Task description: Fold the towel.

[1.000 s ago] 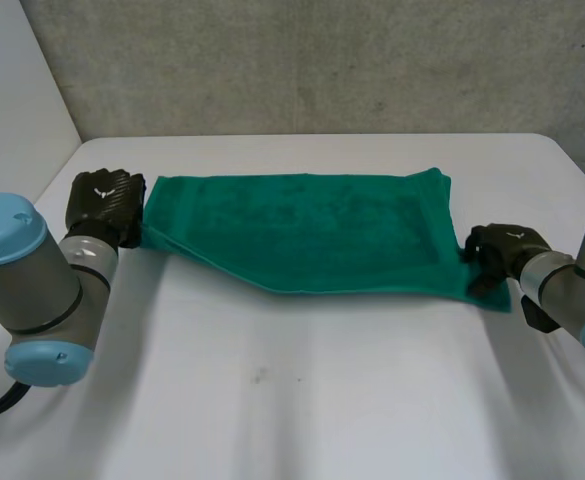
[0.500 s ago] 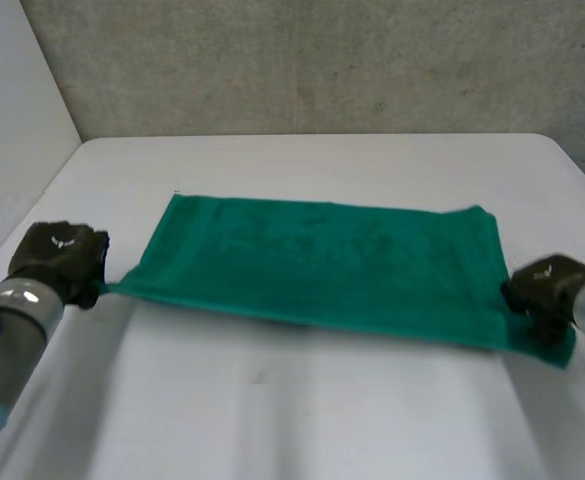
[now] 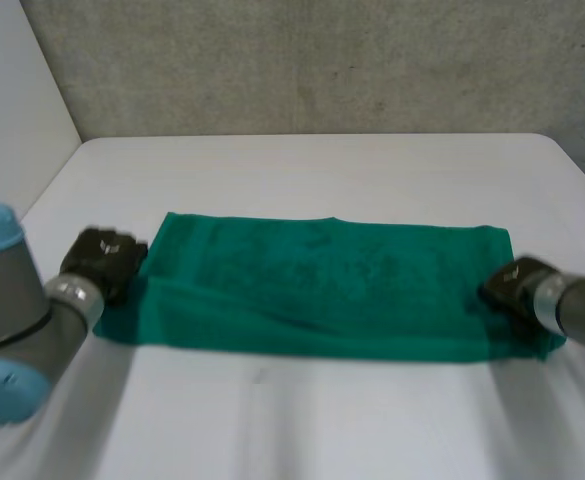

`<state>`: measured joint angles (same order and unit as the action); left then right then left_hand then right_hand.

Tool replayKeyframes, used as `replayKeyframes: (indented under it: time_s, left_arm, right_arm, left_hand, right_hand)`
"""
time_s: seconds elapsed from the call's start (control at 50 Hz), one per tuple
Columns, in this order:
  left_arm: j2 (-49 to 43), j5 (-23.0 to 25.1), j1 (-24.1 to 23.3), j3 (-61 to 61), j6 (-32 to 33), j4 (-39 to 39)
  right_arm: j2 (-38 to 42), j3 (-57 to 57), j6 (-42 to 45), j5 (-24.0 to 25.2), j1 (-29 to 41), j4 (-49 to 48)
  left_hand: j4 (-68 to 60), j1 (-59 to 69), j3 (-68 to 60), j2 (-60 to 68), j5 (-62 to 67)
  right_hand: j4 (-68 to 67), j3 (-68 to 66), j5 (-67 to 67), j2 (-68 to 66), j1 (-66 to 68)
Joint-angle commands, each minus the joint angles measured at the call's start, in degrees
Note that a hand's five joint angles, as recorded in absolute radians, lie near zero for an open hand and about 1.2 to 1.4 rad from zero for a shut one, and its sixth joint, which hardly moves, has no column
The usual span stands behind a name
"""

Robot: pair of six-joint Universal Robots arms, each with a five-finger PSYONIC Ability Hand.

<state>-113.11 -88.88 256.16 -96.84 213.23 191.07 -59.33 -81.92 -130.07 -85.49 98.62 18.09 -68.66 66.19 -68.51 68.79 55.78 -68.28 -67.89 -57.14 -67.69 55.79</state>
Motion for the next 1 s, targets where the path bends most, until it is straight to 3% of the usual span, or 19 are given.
replayKeyframes:
  time_s: [0.02, 0.1, 0.14, 0.22, 0.34, 0.56, 0.74, 0.76, 0.84, 1.0]
  left_arm:
    - [-6.5, -1.3, -2.6, 21.8, -0.4, 9.0]
    - [-6.0, -3.0, -3.2, 28.6, -1.2, 13.5]
    - [-2.8, -6.3, -3.6, 35.2, -4.6, 21.1]
    - [2.0, -8.9, -2.7, 37.0, -10.9, 26.8]
    - [4.2, -8.6, -1.7, 32.8, -16.7, 24.9]
    - [3.4, -6.1, -0.9, 14.6, -17.1, 23.6]
    - [-3.2, -4.5, -1.0, 5.9, -16.7, 23.6]
    - [-3.8, -4.5, -1.0, 5.4, -16.6, 23.2]
    - [-4.3, -4.6, -0.9, 2.0, -16.3, 21.7]
    - [2.8, -4.5, 2.0, -5.9, -11.8, 10.5]
  right_arm:
    - [3.2, 22.8, -6.8, -3.7, 2.4, -6.7]
    - [2.7, 34.7, -13.3, -4.0, 2.5, -14.9]
    - [-0.5, 38.0, -18.2, -4.2, 2.9, -20.4]
    - [-9.9, 35.4, -24.3, -4.1, 3.0, -27.9]
    - [-14.4, 26.1, -25.8, -2.3, 2.5, -30.0]
    - [-13.0, 13.1, -22.9, 1.6, 3.2, -27.1]
    - [2.3, 12.1, -21.3, 1.7, 4.0, -22.3]
    - [6.6, 13.0, -21.0, 1.7, 4.0, -20.1]
    - [11.6, 15.0, -20.0, 1.3, 3.7, -14.4]
    - [8.7, 13.5, -18.3, 1.3, 3.2, -1.3]
  left_hand:
    - [-11.3, 13.8, -11.5, 11.2, 14.2]
    - [-11.3, 13.8, -11.5, 11.2, 14.2]
    - [-11.3, 13.8, -11.5, 11.2, 14.2]
    - [-11.3, 13.8, -11.5, 11.2, 14.2]
    - [-11.3, 13.8, -11.5, 11.2, 14.2]
    - [-11.3, 13.8, -11.5, 11.2, 14.2]
    - [-11.3, 13.8, -11.5, 11.2, 14.2]
    - [-11.3, 13.8, -11.5, 11.2, 14.2]
    - [-11.3, 13.8, -11.5, 11.2, 14.2]
    - [-11.3, 13.8, -11.5, 11.2, 14.2]
  right_hand:
    - [-11.7, -12.1, -12.9, -12.3, 24.2]
    - [-11.7, -12.1, -12.9, -12.3, 24.2]
    - [-11.7, -12.1, -12.9, -12.3, 24.2]
    - [-11.7, -12.1, -12.9, -12.3, 24.2]
    - [-11.7, -12.1, -12.9, -12.3, 24.2]
    - [-11.7, -12.1, -12.9, -12.3, 24.2]
    - [-11.7, -12.1, -12.9, -12.3, 24.2]
    - [-11.7, -12.1, -12.9, -12.3, 24.2]
    - [-11.7, -12.1, -12.9, -12.3, 24.2]
    - [-11.7, -12.1, -12.9, -12.3, 24.2]
